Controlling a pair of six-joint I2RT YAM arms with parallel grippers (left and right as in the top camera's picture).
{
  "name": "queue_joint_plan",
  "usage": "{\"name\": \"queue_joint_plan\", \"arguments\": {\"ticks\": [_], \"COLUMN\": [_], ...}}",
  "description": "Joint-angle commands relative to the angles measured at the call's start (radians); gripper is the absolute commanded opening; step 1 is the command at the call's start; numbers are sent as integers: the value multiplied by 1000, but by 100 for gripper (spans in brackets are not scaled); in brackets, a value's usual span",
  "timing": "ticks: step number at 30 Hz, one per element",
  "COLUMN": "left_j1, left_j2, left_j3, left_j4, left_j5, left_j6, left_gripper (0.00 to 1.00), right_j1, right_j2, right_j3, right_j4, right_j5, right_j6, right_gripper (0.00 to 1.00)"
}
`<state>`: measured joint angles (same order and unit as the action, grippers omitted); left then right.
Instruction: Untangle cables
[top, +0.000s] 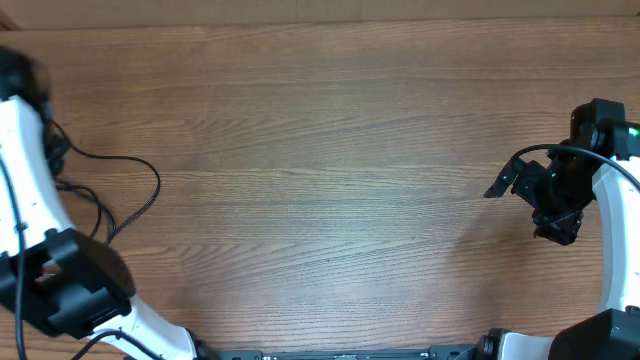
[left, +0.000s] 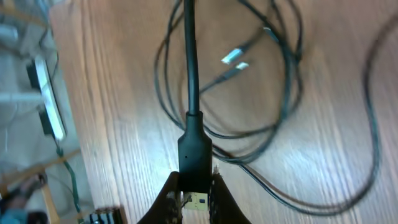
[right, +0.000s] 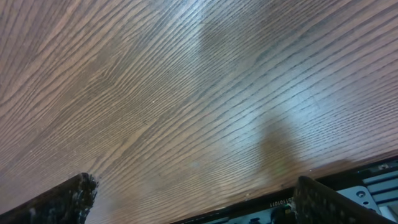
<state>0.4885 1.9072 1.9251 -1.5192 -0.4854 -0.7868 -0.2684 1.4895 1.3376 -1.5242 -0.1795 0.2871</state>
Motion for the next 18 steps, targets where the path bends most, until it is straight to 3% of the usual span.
{"name": "queue_joint_plan", "arguments": {"ticks": [1, 2, 3, 5, 18], "left_j1": [79, 85, 89, 87, -10], "left_j2": [-28, -28, -28, -28, -28], "left_j3": [21, 21, 21, 21, 21], "left_j4": [4, 7, 11, 17, 74], "left_j5": [98, 117, 148, 171, 441], "left_j6": [16, 29, 49, 71, 292], "left_gripper": [33, 51, 85, 96, 98], "right_j1": [0, 0, 0, 0, 0], "right_j2": [-6, -6, -6, -6, -6], "right_j3": [-2, -2, -2, -2, -2], "right_j4": [0, 0, -1, -3, 21], "right_j5": [-8, -8, -8, -8, -9], "right_j6": [-8, -8, -8, -8, 1], "right_gripper": [100, 100, 100, 100, 100]}}
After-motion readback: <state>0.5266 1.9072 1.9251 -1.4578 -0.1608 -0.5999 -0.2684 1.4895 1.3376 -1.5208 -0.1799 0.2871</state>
